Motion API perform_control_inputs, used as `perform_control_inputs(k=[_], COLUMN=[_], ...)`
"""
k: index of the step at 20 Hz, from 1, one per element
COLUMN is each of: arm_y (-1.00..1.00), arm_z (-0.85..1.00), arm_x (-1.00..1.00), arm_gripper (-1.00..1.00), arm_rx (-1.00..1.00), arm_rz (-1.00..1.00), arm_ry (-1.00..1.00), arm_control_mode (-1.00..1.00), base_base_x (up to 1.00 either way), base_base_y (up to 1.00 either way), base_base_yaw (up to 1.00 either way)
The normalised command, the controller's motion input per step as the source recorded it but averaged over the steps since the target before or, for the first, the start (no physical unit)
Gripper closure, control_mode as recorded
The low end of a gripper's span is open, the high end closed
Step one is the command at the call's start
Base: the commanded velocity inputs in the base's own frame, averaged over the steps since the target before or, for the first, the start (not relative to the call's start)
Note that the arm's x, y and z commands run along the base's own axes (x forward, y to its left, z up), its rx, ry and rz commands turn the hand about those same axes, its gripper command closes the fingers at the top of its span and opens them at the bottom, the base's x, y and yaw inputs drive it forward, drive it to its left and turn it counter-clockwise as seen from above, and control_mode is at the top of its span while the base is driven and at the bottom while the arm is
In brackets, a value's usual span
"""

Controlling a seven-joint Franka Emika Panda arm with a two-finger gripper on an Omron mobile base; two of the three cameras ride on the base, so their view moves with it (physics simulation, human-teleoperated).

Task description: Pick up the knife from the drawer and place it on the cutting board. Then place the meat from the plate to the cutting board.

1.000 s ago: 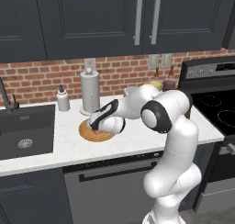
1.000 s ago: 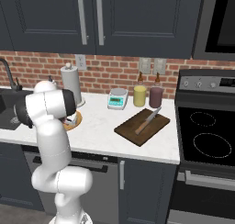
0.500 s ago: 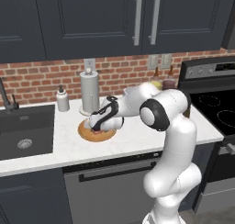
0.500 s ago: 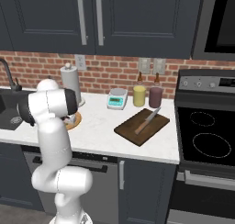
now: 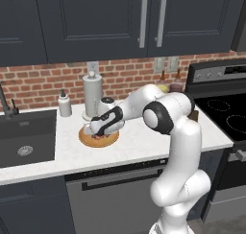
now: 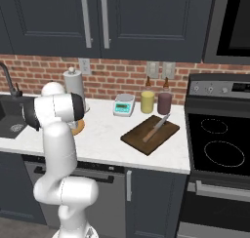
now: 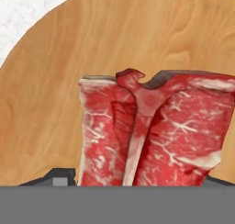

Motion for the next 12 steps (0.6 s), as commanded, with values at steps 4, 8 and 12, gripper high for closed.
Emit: perform_control_inputs(k=[4, 8, 12], arm_y=[0.0, -0.17, -0.18], arm_z=[-0.24, 0.21, 0.63], arm_x=[-0.56, -0.58, -0.38], arm_gripper=[1.0, 1.0, 1.0], arm_rx=[0.0, 0.02, 0.0], arm_rz=[0.13, 0.1, 0.09], arm_ry=[-0.06, -0.11, -0.08], arm_control_mode=[-1.0, -1.0, -1.0], base_base_x=[0.0, 0.0, 0.0], base_base_y=[0.0, 0.0, 0.0], base_base_yaw=[0.0, 0.0, 0.0])
